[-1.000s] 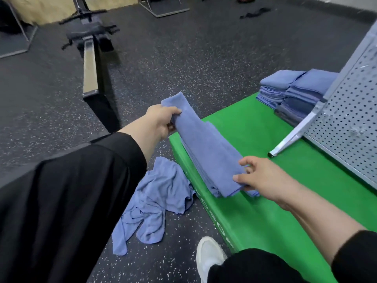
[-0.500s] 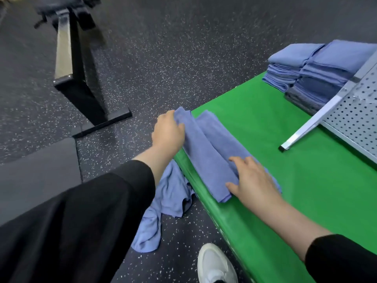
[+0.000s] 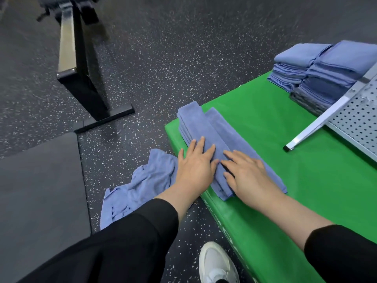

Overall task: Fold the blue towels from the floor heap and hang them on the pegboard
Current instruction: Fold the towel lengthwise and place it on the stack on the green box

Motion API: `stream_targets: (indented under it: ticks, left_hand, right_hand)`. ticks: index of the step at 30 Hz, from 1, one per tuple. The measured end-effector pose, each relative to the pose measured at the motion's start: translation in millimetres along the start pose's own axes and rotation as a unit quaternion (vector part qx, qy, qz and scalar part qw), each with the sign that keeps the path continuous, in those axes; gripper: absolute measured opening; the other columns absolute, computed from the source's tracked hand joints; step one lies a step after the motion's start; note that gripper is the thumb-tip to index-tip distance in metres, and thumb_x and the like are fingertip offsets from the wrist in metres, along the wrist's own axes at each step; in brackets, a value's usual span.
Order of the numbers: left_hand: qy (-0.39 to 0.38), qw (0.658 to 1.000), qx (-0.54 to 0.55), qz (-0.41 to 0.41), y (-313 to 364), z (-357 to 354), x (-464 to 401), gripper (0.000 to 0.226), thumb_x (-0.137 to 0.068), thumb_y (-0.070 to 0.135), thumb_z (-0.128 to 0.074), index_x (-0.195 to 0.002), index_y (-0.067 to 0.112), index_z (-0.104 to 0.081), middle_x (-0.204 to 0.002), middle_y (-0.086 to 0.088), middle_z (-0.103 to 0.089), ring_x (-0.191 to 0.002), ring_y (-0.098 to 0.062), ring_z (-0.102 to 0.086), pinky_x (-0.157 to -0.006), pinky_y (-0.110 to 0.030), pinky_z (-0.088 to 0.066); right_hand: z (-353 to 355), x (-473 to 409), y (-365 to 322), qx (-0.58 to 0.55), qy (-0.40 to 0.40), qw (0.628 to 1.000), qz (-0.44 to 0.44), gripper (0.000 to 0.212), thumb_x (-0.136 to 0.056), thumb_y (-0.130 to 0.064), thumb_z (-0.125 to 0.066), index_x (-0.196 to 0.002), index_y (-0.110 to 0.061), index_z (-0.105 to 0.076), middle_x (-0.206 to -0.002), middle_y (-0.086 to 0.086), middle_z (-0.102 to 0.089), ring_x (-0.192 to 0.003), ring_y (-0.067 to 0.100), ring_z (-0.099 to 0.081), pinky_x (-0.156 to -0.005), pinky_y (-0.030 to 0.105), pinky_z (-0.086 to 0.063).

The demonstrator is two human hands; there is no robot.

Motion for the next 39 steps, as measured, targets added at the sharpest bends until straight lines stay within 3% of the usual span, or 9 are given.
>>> stream_targets:
  ticks: [2,6,15,22,25,29,33,39]
  left_hand:
    - [0.018,1.000,0.001,-0.003,-2,5,-2,0.047,-0.107,0.041,-0.036,-0.153,0.030,-0.037,-0.169,-0.003,-0.014,-0.156,-0.026,-0.007,-0.122,-0.055,-0.008]
    - [0.010,0.999,-0.024,-0.033,-5,7,-2,0.045,-0.109,0.032,-0.031,-0.153,0.026,-0.036,-0.169,-0.005,-0.014,-0.156,-0.026,-0.005,-0.122,-0.054,-0.008]
    - [0.028,0.995,0.064,-0.069,-11,22,-3,0.049,-0.100,0.011,-0.040,-0.148,0.021,-0.046,-0.161,-0.003,-0.032,-0.152,-0.020,-0.023,-0.120,-0.046,-0.021]
    - [0.072,0.989,0.124,-0.029,-31,48,7,0.045,-0.101,0.010,-0.042,-0.145,0.016,-0.052,-0.159,-0.007,-0.038,-0.148,-0.023,-0.033,-0.119,-0.045,-0.029]
    - [0.105,0.987,0.123,-0.007,-63,75,22,0.042,-0.099,0.007,-0.045,-0.138,0.012,-0.058,-0.146,-0.009,-0.053,-0.134,-0.030,-0.049,-0.110,-0.046,-0.040]
    - [0.096,0.990,0.088,0.052,-132,99,62,0.042,-0.098,0.008,-0.046,-0.138,0.013,-0.058,-0.137,-0.008,-0.060,-0.125,-0.030,-0.055,-0.102,-0.037,-0.043]
    - [0.070,0.991,0.041,0.108,-201,107,112,0.037,-0.101,0.015,-0.044,-0.135,0.014,-0.057,-0.129,-0.008,-0.062,-0.118,-0.031,-0.057,-0.096,-0.042,-0.048]
    - [0.039,0.985,-0.007,0.166,-281,81,163,0.021,-0.100,0.021,-0.042,-0.106,0.012,-0.059,-0.101,-0.007,-0.062,-0.095,-0.031,-0.061,-0.074,-0.043,-0.051]
  right_hand:
    - [-1,-3,0,0.000,-0.014,1.000,-0.008,0.040,-0.103,-0.038,-0.047,-0.142,-0.029,-0.053,-0.161,-0.008,-0.034,-0.150,0.018,-0.029,-0.113,0.042,-0.028]
    - [2,-6,-5,-0.011,0.004,1.000,-0.007,0.037,-0.101,-0.037,-0.051,-0.136,-0.028,-0.058,-0.155,-0.005,-0.044,-0.147,0.020,-0.034,-0.111,0.043,-0.031]
    - [9,-13,-15,-0.012,0.035,0.999,0.018,0.027,-0.097,-0.029,-0.059,-0.122,-0.024,-0.066,-0.143,-0.003,-0.056,-0.140,0.023,-0.045,-0.106,0.046,-0.037]
    - [26,-23,-34,-0.023,0.057,0.998,0.031,0.031,-0.097,-0.029,-0.059,-0.128,-0.025,-0.064,-0.147,-0.001,-0.053,-0.142,0.023,-0.043,-0.110,0.046,-0.033]
    - [41,-36,-66,-0.020,0.053,0.995,0.078,0.034,-0.097,-0.029,-0.059,-0.131,-0.023,-0.063,-0.149,-0.001,-0.052,-0.141,0.022,-0.043,-0.109,0.043,-0.032]
    - [50,-62,-131,0.011,-0.002,0.988,0.155,0.035,-0.100,-0.033,-0.054,-0.134,-0.024,-0.059,-0.146,-0.003,-0.052,-0.138,0.021,-0.044,-0.106,0.041,-0.033]
    - [33,-91,-194,0.095,-0.116,0.968,0.200,0.034,-0.101,-0.037,-0.049,-0.132,-0.025,-0.056,-0.134,0.000,-0.056,-0.129,0.025,-0.051,-0.100,0.046,-0.044]
    - [-27,-124,-247,0.168,-0.239,0.939,0.180,0.039,-0.101,-0.029,-0.047,-0.138,-0.018,-0.054,-0.136,0.012,-0.059,-0.122,0.034,-0.057,-0.097,0.040,-0.049]
Point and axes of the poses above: each hand's wrist, its own x-axis away from the middle knuckle, its own z-axis out of the back of the hand, y = z × x, the point moved 7 cm from there along -x, towards the middle knuckle
